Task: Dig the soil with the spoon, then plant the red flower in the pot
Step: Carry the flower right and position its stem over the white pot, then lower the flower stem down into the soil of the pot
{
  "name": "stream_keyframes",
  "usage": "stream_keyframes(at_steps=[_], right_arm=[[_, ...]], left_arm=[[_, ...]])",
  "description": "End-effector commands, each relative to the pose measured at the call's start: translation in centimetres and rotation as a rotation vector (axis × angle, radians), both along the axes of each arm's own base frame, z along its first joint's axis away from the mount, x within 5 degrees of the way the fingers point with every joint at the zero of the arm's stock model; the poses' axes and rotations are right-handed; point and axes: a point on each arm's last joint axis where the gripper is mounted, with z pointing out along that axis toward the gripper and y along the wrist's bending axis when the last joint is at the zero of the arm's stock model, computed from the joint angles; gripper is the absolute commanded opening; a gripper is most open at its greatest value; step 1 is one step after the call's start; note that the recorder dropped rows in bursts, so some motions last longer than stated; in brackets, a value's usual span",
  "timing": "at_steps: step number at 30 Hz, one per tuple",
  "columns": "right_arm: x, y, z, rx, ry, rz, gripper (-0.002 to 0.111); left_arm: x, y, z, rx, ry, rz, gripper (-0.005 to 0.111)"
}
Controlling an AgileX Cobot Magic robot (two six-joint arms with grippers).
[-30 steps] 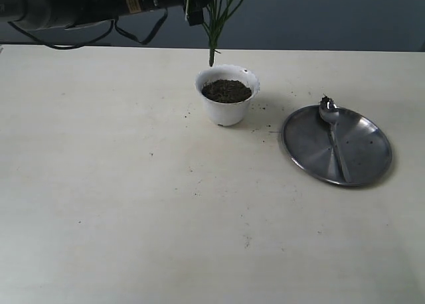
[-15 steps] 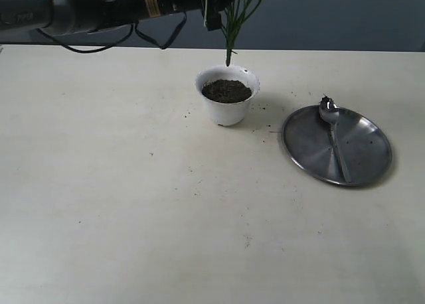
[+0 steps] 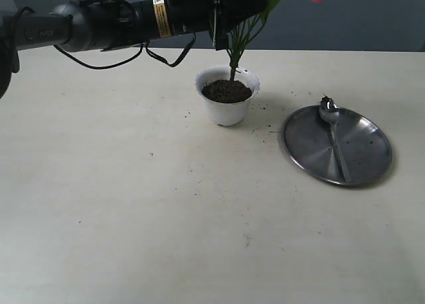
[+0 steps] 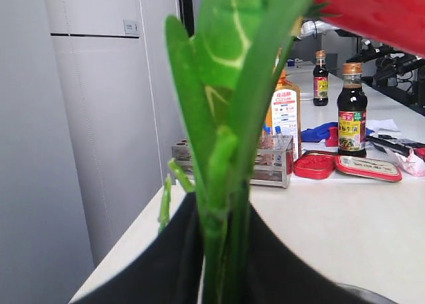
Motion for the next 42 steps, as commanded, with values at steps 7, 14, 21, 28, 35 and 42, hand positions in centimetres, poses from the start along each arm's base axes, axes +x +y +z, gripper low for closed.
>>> stream_keyframes(at_steps=[7, 14, 21, 28, 35, 42], right_arm=[[0.0, 0.0, 0.0, -0.001, -0.012, -0.004, 0.000], [0.0, 0.0, 0.0, -0.001, -0.012, -0.004, 0.000], [0.0, 0.0, 0.0, -0.001, -0.012, -0.004, 0.000], [0.0, 0.0, 0.0, -0.001, -0.012, -0.004, 0.000], [0.0, 0.0, 0.0, -0.001, -0.012, -0.004, 0.000], [0.0, 0.0, 0.0, -0.001, -0.012, -0.004, 0.000]], left_arm=[[0.3, 0.1, 0.0, 0.044, -0.003, 0.033, 0.000], [0.6, 1.0, -1.1, -0.021, 0.019, 0.014, 0.000], [0.6, 1.0, -1.1, -0.024, 0.009, 0.015, 0.000], [0.9, 1.0, -2.0, -0.042, 0.023, 0.027, 0.000], [0.9, 0.9, -2.3, -0.033, 0.026, 0.020, 0.000], [0.9, 0.8, -2.4, -0.020, 0.022, 0.015, 0.000]])
